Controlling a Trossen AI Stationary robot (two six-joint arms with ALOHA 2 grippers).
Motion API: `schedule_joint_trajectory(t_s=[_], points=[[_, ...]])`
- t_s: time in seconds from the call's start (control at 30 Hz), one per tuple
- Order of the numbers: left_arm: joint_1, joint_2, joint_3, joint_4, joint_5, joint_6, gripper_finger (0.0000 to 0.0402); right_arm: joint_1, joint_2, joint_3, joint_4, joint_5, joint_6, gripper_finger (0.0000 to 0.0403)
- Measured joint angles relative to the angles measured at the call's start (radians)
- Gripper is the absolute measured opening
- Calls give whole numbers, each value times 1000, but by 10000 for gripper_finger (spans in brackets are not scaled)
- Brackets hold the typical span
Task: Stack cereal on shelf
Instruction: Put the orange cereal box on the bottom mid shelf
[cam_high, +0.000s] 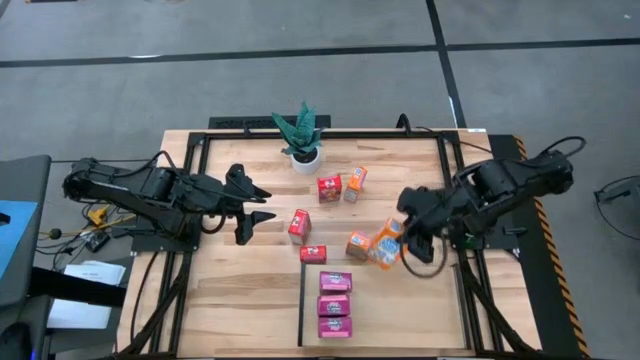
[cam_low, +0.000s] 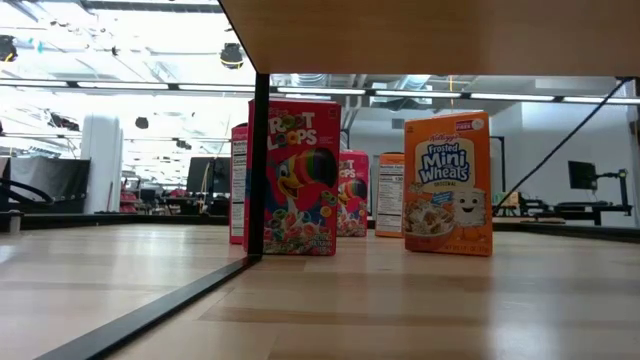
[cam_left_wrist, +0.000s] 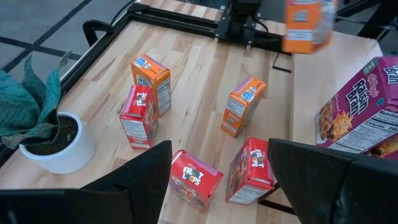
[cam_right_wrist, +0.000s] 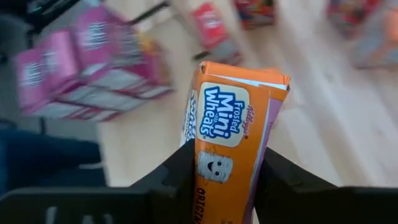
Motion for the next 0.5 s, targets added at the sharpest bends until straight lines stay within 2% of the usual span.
schedule_joint_trajectory(t_s=[0.3, 0.5], points=[[0, 0, 0, 0, 0, -1, 255, 197, 210, 221, -37, -22, -32, 137], [0, 0, 0, 0, 0, 0, 255, 254, 343, 330, -63, -20, -106, 142]])
